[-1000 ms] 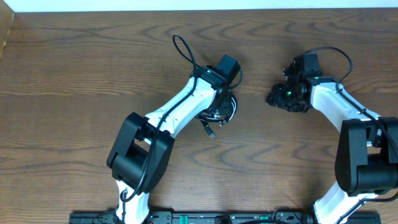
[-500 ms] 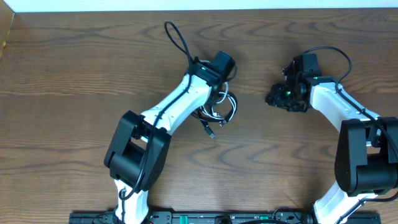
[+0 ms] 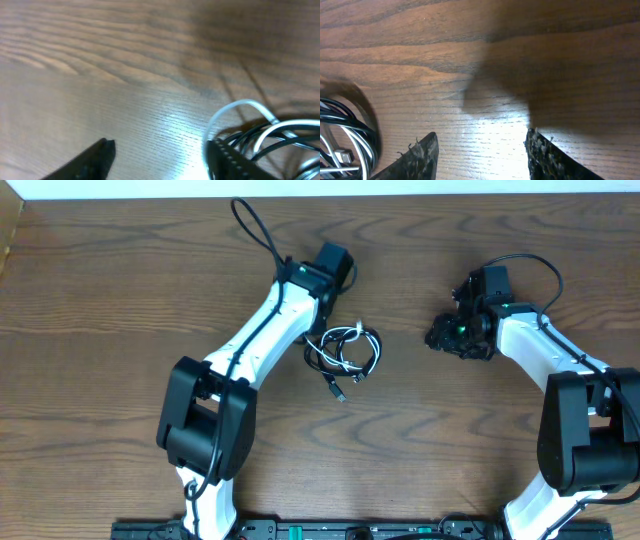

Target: Untangle cables

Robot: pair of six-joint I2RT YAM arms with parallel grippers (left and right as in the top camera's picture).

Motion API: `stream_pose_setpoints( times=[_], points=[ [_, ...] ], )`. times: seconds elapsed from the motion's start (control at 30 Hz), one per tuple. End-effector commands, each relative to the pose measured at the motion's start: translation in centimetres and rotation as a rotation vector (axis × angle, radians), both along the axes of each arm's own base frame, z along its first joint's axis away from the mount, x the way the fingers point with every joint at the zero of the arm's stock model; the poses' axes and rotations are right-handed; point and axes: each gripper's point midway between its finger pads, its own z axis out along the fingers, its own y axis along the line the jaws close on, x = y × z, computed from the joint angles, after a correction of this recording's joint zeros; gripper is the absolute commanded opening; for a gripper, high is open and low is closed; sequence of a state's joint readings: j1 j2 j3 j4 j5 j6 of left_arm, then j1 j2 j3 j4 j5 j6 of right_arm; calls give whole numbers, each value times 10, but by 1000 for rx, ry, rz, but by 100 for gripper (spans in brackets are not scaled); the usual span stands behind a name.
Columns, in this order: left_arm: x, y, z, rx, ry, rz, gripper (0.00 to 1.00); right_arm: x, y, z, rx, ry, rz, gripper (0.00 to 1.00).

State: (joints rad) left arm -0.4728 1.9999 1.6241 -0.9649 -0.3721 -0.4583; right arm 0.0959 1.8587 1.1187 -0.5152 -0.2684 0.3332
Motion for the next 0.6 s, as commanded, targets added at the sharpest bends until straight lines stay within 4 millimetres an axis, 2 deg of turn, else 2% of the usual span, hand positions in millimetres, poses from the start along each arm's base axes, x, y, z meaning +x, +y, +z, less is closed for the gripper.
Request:
stream_pose_setpoints(
  times=[0.0,0.27,0.33,0.43,0.53,0.57],
  points=[
    [10,11,38,15,-107,69,54,-3,4,-5,-2,14,8,52],
    [5,65,57,232,-160,203,54,-3,4,-5,-2,12,8,52],
    [3,67,54,208,-140,214,55,-3,4,-5,-2,12,8,52],
    [-3,48,37,62,-56,199,61,-3,6,-5,-2,10,14,53],
    [-17,-2,19,-206,91,105,62,-2,7,-5,-2,7,17,53],
    [-20,-17,16,-282,123,74,57,-2,6,-5,-5,6,16,53]
  ],
)
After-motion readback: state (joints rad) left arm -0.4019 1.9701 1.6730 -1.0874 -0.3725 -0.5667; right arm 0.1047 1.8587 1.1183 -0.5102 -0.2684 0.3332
